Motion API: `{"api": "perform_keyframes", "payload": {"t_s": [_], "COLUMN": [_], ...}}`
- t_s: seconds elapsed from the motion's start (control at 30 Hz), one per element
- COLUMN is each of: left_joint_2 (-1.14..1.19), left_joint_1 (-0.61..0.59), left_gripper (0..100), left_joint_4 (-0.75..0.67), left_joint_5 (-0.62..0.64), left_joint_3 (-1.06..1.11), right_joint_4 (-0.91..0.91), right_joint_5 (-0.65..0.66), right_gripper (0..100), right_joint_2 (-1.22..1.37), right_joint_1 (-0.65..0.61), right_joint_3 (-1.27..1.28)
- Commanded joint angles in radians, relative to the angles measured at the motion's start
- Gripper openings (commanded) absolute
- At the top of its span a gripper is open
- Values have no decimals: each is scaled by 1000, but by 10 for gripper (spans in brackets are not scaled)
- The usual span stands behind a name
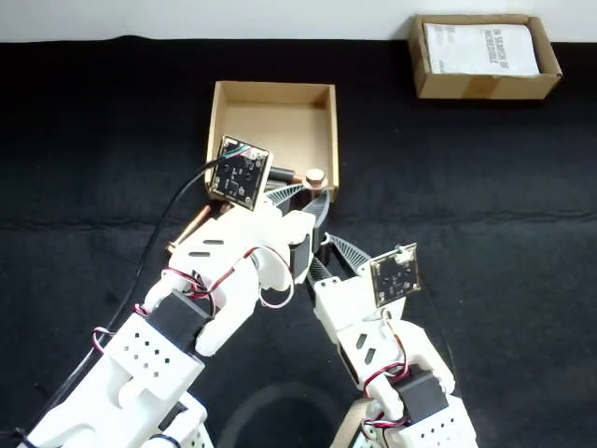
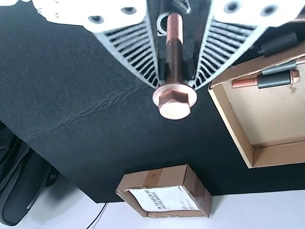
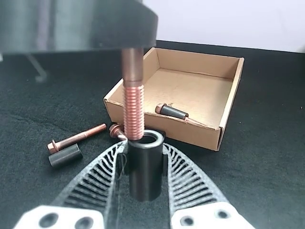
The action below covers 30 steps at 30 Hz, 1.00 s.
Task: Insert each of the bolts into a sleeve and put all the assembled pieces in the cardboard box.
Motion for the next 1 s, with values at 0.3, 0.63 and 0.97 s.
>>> {"api": "perform_keyframes", "payload": {"t_s": [0.3, 0.63, 0.97], "left_joint_2": [-1, -81, -93], "left_joint_1": [12, 5, 13], "left_gripper": [10, 10, 10], "left_joint_4": [2, 6, 32], "left_joint_5": [26, -3, -15], "left_joint_3": [-7, 35, 84], "right_joint_4": [-19, -19, -19], "right_joint_5": [-6, -5, -5], "right_gripper": [8, 8, 8], "right_joint_2": [-15, -15, -15], "right_joint_1": [-82, -33, -33], "right_joint_3": [-8, -7, -7]}}
